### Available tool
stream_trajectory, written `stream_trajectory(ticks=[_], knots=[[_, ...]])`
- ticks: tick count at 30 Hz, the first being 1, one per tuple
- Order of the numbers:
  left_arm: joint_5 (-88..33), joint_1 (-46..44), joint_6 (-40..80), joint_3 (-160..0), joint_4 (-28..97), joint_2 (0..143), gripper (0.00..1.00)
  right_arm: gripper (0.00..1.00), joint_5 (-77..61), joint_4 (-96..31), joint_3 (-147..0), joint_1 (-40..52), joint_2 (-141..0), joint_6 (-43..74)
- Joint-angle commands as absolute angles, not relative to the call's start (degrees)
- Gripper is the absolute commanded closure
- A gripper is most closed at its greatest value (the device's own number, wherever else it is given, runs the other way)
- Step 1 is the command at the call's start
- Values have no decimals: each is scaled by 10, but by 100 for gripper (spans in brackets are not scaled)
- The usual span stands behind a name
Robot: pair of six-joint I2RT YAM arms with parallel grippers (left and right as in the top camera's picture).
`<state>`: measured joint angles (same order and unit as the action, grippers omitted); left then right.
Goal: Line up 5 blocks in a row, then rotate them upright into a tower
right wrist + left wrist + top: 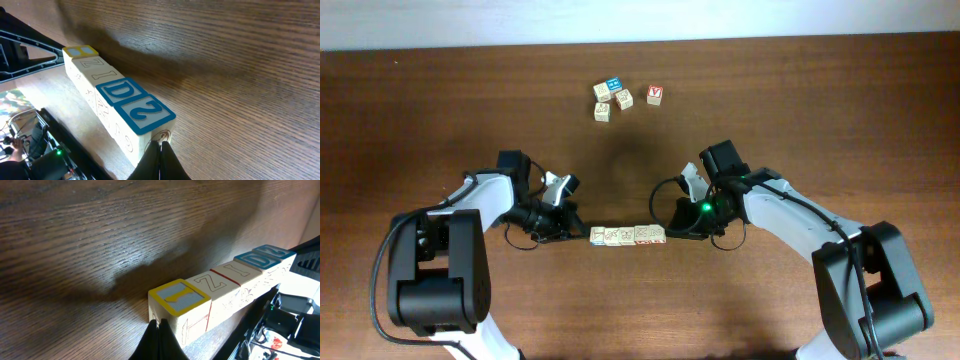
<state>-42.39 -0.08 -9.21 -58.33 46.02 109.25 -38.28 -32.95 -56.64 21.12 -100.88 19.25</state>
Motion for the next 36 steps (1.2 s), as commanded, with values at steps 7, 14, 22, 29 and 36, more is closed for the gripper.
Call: stream_trajectory(ticks=[7,14,22,29,36], knots=[[-457,-7,-95,-579,462,1099,100,96,-413,-328,-615,255,-993,189],[-457,-7,-90,-579,461,1099,100,96,-413,-329,-627,277,-993,194],[-456,-7,-91,-579,461,1099,100,96,-377,-354,-652,294,-993,194],[-394,-7,-81,-579,459,1099,100,96,-366,-358,-656,302,-994,195],[-334,-7,-56,-579,459,1099,100,96,-358,-362,-656,302,-994,196]])
